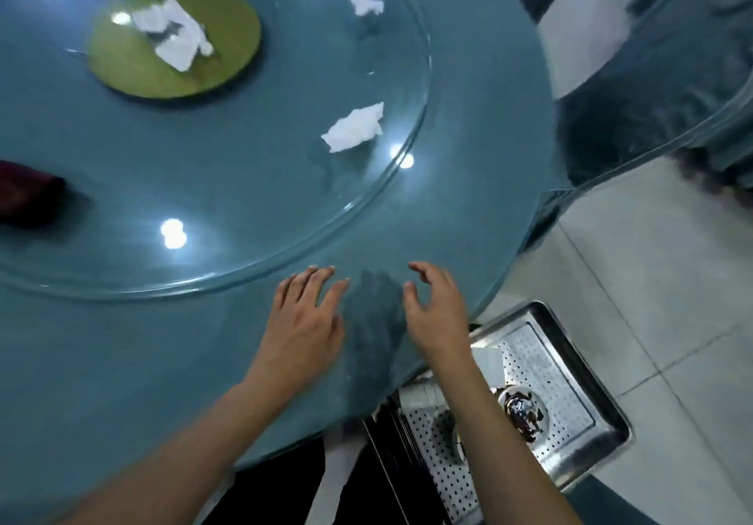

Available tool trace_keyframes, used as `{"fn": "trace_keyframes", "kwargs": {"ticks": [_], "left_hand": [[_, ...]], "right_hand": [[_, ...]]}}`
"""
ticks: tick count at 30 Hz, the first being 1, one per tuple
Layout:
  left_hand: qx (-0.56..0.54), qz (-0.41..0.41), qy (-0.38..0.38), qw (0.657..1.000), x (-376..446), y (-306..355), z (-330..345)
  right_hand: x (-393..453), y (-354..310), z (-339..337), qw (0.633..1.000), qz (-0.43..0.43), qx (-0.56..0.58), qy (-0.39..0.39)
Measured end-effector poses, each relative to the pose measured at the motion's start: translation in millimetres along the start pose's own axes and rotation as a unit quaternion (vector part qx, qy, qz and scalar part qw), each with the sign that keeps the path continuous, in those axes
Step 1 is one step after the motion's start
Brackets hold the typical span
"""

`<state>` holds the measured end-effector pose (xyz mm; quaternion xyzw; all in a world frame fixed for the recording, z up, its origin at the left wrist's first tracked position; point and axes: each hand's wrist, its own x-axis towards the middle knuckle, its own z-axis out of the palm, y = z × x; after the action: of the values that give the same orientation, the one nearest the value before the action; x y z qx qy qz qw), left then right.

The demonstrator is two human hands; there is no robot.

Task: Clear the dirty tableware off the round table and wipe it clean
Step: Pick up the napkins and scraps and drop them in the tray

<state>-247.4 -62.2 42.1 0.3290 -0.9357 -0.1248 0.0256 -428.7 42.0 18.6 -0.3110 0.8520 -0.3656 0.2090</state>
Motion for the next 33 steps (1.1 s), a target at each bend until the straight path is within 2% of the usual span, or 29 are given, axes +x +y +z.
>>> {"fn": "trace_keyframes", "kwargs": {"ticks": [6,10,13,16,19,23,27,30,33], "left_hand": [[-0.007,-0.068,0.007,0.998,1,-95,-36],[-0.01,-0.111,-0.02,0.994,6,-149,-43],[-0.004,-0.123,-0.056,0.991,13,-174,-42],[0.004,-0.128,-0.074,0.989,26,-187,-40],[0.011,-0.131,-0.074,0.989,47,-198,-41],[0.027,-0.135,-0.063,0.988,80,-218,-46],[0.029,-0.148,-0.047,0.987,126,-248,-61],[0.03,-0.141,-0.028,0.989,177,-269,-74],[0.037,-0.14,-0.009,0.989,238,-298,-85]], "right_hand": [[48,-84,57,0.996,-0.088,-0.021,-0.025],[85,-120,83,0.991,-0.119,-0.056,-0.041],[117,-135,90,0.985,-0.125,-0.112,-0.03],[157,-147,97,0.966,-0.138,-0.217,-0.018],[204,-160,106,0.949,-0.106,-0.297,-0.023],[255,-147,121,0.936,-0.029,-0.345,-0.06],[284,-122,139,0.939,-0.076,-0.329,-0.064],[304,-132,150,0.957,-0.124,-0.258,-0.055],[323,-151,169,0.956,-0.201,-0.204,-0.058]]}}
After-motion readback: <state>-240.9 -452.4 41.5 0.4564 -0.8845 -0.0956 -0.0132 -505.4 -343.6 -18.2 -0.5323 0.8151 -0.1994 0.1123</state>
